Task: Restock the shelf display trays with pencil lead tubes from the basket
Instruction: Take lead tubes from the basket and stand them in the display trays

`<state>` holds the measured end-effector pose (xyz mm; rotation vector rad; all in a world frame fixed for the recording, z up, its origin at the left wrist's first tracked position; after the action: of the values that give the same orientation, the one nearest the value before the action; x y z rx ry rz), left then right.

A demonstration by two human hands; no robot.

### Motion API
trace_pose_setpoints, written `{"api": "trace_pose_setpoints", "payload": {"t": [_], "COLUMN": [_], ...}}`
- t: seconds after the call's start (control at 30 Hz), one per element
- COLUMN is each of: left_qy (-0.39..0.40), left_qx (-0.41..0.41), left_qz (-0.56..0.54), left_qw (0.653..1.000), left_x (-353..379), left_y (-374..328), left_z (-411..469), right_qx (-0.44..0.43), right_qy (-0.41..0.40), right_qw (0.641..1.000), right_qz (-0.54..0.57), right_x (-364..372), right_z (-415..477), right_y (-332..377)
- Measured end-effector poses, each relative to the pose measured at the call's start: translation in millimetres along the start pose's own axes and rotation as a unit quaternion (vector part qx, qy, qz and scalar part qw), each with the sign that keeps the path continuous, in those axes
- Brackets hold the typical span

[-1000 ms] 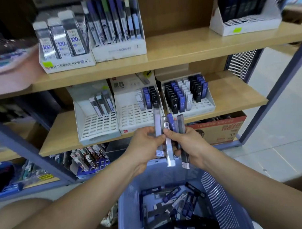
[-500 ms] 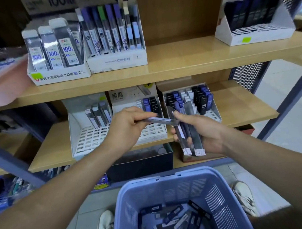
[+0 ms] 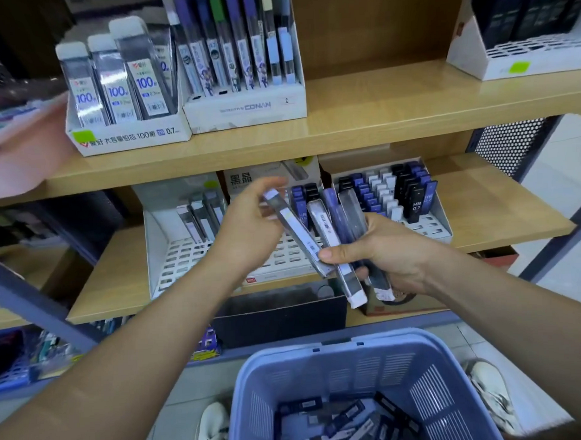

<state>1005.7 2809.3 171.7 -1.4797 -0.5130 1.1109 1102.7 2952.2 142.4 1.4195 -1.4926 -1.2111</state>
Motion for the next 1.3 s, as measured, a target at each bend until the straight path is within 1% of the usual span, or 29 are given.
{"api": "trace_pose_setpoints", "payload": {"t": [0.03,0.07,0.1,0.17,0.3,0.4,0.47,0.57,0.67,0.73,0.8,0.87,0.93,1.0,1.07,1.13,1.23,1.3], "left_qy": [0.012,0.019,0.022,0.024,0.012,0.013,0.018,0.045,0.067,0.065,0.064,0.039,-0.018,-0.081,-0.120,-0.147,-0.169,-0.178], "left_qx": [-0.053,-0.086,-0.101,-0.105,-0.095,-0.083,-0.076,-0.072,-0.082,-0.088,-0.093,-0.099,-0.100,-0.089,-0.071,-0.054,-0.027,0.000], "left_qz": [-0.085,-0.138,-0.157,-0.167,-0.168,-0.154,-0.147,-0.088,-0.037,0.022,0.089,0.129,0.148,0.180,0.230,0.251,0.251,0.270], "left_qw": [0.995,0.987,0.982,0.980,0.981,0.984,0.986,0.992,0.994,0.994,0.990,0.986,0.984,0.976,0.963,0.955,0.953,0.946], "left_x": [-2.2,-4.8,-7.7,-11.5,-10.3,-4.9,-0.7,-2.0,-20.0,-40.2,-63.9,-90.7,-118.7,-141.2,-154.2,-160.9,-162.2,-157.9], "left_y": [1.1,1.8,2.6,4.9,9.0,11.7,10.4,5.1,3.9,7.1,11.7,18.3,28.4,42.5,55.6,65.5,72.6,74.7], "left_z": [0.7,0.9,1.4,3.2,7.1,7.7,8.9,12.0,12.5,9.2,3.8,-2.5,-8.4,-12.1,-12.8,-8.3,6.4,18.1], "right_qx": [-0.004,-0.003,-0.003,-0.001,0.007,0.020,0.025,0.022,0.013,0.015,0.016,0.024,0.034,0.039,0.046,0.060,0.085,0.087], "right_qy": [-0.009,-0.016,-0.019,-0.026,-0.057,-0.041,-0.050,-0.076,-0.079,-0.060,-0.023,0.006,0.020,0.018,0.010,-0.002,-0.014,-0.016], "right_qw": [1.000,0.999,0.998,0.997,0.997,0.997,0.995,0.994,0.994,0.996,0.999,1.000,0.999,0.998,0.995,0.985,0.959,0.949], "right_qz": [-0.020,-0.041,-0.058,-0.069,-0.046,-0.068,-0.077,-0.078,-0.079,-0.064,-0.032,-0.006,0.019,0.040,0.087,0.162,0.270,0.302], "right_x": [0.2,0.9,1.0,1.8,-0.1,-2.2,-8.1,-17.9,-15.8,-7.1,5.3,19.7,33.9,45.8,57.6,70.8,93.3,105.1], "right_z": [1.1,0.8,1.3,3.0,7.7,8.3,7.6,6.0,6.9,9.4,12.1,15.7,19.3,25.1,33.2,43.0,57.6,65.2], "right_y": [-0.4,-1.0,-2.8,-6.0,-16.6,-26.2,-31.0,-33.8,-34.3,-33.6,-32.5,-32.6,-30.0,-25.7,-23.6,-23.2,-25.1,-28.2]}}
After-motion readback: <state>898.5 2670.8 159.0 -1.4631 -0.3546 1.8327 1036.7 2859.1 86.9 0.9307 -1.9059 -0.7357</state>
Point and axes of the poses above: each hand's wrist, its own z-axis towards the middle knuckle, its own x-axis out of the palm, y = z × x, the point moved 3 cm from there along z, towards the middle knuckle, and after that the axes turned 3 degrees about -z, right-handed, at the moved point
